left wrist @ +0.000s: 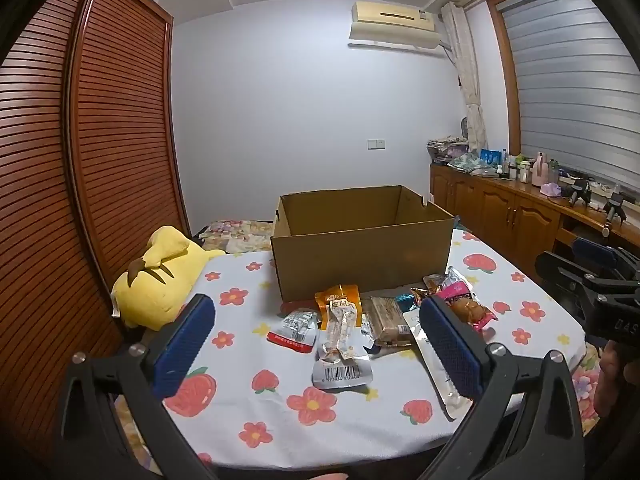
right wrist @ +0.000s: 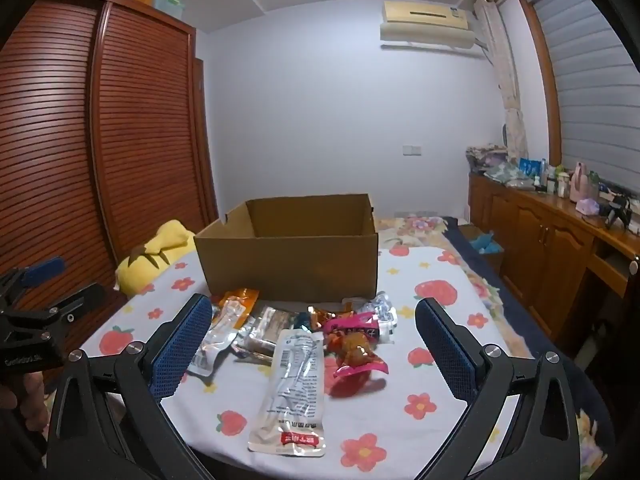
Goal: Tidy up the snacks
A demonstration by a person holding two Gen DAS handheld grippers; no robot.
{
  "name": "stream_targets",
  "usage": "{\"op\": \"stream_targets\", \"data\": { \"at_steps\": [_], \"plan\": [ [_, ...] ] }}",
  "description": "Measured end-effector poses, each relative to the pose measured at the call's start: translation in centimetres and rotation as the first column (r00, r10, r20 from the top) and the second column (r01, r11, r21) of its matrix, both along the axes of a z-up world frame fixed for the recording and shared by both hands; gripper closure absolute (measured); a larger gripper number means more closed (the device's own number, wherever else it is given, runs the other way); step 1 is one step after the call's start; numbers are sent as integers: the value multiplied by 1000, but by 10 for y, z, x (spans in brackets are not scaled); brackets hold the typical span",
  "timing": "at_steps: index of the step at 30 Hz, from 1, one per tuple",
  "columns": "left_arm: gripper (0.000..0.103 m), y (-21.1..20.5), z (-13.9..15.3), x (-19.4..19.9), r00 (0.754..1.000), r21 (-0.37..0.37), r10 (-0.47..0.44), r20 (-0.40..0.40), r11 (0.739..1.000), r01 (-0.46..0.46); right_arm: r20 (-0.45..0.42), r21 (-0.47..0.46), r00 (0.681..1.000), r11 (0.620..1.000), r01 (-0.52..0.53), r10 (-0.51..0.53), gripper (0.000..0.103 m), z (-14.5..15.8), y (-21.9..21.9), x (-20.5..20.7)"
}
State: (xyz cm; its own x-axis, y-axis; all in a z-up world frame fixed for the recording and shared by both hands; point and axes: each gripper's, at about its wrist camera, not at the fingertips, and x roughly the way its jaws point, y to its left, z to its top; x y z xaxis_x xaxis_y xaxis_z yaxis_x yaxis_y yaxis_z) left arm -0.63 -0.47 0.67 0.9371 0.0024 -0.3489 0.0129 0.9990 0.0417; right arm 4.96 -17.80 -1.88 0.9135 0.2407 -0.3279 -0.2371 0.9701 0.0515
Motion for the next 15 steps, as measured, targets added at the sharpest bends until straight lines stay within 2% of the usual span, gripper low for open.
{"op": "stream_targets", "data": {
  "at_steps": [15],
  "plan": [
    [0,-3,2,-5,1000,10,-4,11,1000,4,-3,0,1000,1000,4,-4,0,1,-2,-4]
  ]
}}
